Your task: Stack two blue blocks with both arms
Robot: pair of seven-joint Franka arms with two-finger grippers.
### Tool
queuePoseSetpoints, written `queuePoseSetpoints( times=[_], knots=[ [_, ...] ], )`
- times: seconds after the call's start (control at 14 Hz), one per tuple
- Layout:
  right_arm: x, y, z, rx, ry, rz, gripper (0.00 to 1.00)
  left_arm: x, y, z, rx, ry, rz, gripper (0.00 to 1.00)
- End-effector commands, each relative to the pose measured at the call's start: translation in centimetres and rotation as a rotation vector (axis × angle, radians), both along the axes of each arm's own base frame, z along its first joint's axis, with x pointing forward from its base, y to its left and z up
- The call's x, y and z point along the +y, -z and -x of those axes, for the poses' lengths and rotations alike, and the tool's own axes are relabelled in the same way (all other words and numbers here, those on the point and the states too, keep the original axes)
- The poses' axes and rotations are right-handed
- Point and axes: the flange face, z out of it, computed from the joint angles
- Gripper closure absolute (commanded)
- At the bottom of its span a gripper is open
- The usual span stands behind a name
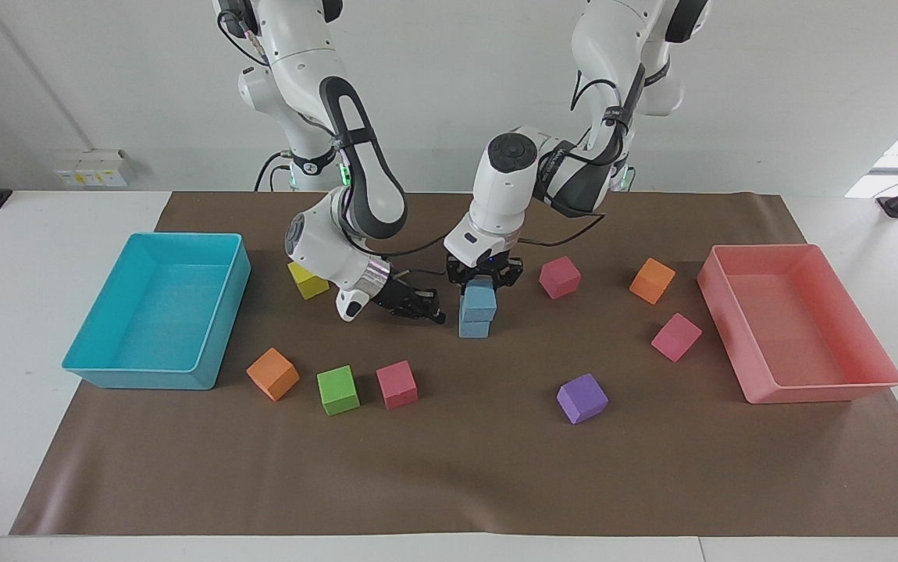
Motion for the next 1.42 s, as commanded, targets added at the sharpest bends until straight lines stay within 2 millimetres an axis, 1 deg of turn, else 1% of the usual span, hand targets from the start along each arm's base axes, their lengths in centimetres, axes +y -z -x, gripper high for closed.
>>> queuePoseSetpoints(
  times=[0.0, 0.21, 1.0, 1.35],
  knots=[
    [0.1, 0.19, -0.27, -0.022, 0.009, -0.012, 1.0, 0.04, 0.35, 0.55, -0.024, 0.011, -0.01, 1.0],
    [0.1, 0.19, -0.27, -0.022, 0.009, -0.012, 1.0, 0.08, 0.4, 0.61, -0.025, 0.037, -0.012, 1.0],
    [0.08, 0.25, -0.22, -0.021, 0.009, -0.012, 1.0, 0.1, 0.47, 0.68, -0.033, 0.038, -0.004, 0.98],
    [0.08, 0.25, -0.22, -0.021, 0.009, -0.012, 1.0, 0.04, 0.48, 0.75, -0.032, 0.039, -0.005, 0.93]
  ],
)
